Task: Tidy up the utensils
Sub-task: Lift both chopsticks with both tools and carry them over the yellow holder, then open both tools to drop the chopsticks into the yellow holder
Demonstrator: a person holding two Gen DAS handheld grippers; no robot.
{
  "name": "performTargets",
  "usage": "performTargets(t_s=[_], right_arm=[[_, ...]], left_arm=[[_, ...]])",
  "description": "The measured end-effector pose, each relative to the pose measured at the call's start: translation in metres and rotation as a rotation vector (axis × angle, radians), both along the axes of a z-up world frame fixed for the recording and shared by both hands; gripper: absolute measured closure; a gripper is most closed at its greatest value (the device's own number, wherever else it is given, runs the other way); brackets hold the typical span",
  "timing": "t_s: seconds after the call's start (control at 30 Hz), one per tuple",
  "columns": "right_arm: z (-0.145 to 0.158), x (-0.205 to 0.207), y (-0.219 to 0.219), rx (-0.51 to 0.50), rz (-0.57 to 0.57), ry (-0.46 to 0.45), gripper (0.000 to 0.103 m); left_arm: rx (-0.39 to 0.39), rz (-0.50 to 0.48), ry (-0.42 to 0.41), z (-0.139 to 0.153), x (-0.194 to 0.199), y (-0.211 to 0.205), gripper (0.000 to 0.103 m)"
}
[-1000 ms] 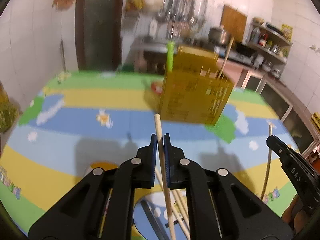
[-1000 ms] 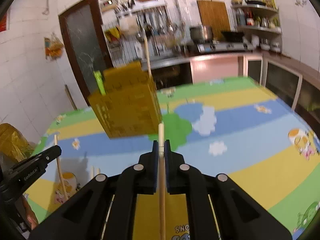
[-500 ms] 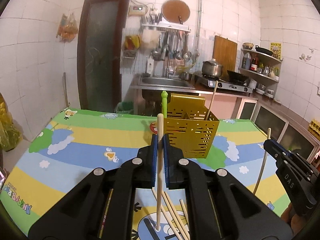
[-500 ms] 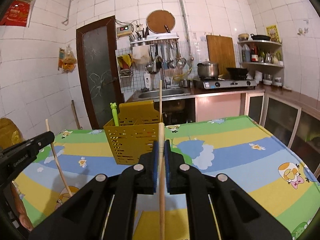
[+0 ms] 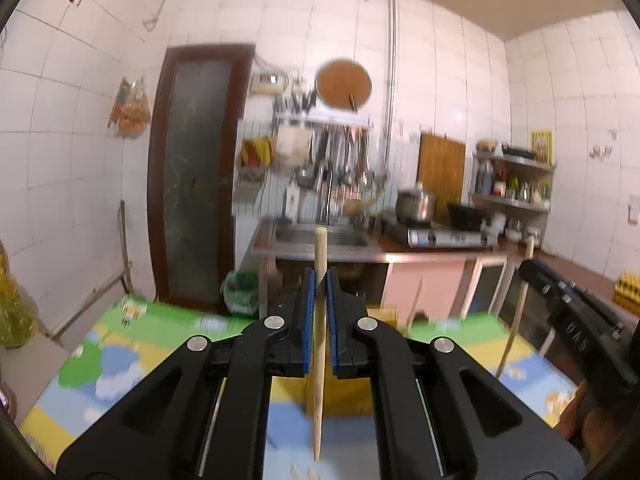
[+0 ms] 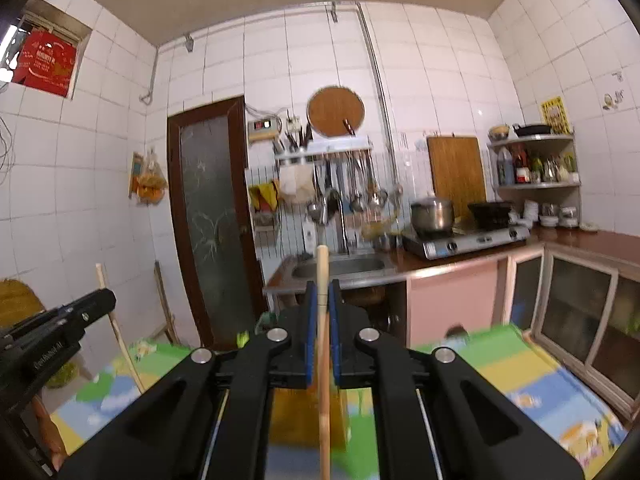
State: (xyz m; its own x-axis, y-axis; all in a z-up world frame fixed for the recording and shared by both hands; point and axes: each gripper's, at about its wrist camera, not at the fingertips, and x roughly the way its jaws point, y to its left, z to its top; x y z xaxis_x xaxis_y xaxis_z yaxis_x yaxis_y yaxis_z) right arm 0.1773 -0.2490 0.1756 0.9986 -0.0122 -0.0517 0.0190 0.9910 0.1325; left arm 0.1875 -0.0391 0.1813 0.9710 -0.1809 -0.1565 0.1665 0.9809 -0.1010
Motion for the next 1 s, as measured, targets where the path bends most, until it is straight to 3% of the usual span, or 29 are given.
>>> performTargets(t_s=[0.17,0.3,0.47,0.7,0.87,0.9,0.97,1.0], right_arm=[[0.025,0.044,-0.001,0.006,-0.002,-0.063,0.097],[0.025,0.086,-0.003,0.012,0.003,-0.089,0.097],[-0.001,0.131,-0.003,0.010,0.021,-0.061,0.097],[-0.059,0.156,-0.001,-0.033,0.026,0.050,0.097],[-0.075,0.153,-0.006,-0.038,0.019,0.133,0.097],[-0.074,0.153,-0.006,-0.043,0.013,0.142,0.097],[-0.068,0.150,-0.009,-0.052,-0.011,0.178,0.096],[-0.064,0.149,-0.010,-0.054,-0.022,0.198,0.093]], left_arm=[[-0.035,-0.003,-0.077,0.030,0.037,-0.011,0.098],[-0.045,-0.024,-0.099,0.032,0.079,-0.027,0.098],[-0.033,-0.049,-0.077,0.000,0.122,-0.041,0.098],[-0.014,-0.046,0.058,-0.069,0.160,-0.042,0.098],[-0.003,-0.031,0.120,-0.080,0.161,-0.036,0.097],[-0.001,-0.028,0.138,-0.076,0.158,-0.033,0.093],[0.001,-0.017,0.145,-0.067,0.149,-0.028,0.058],[-0.004,-0.009,0.135,-0.061,0.142,-0.025,0.049]])
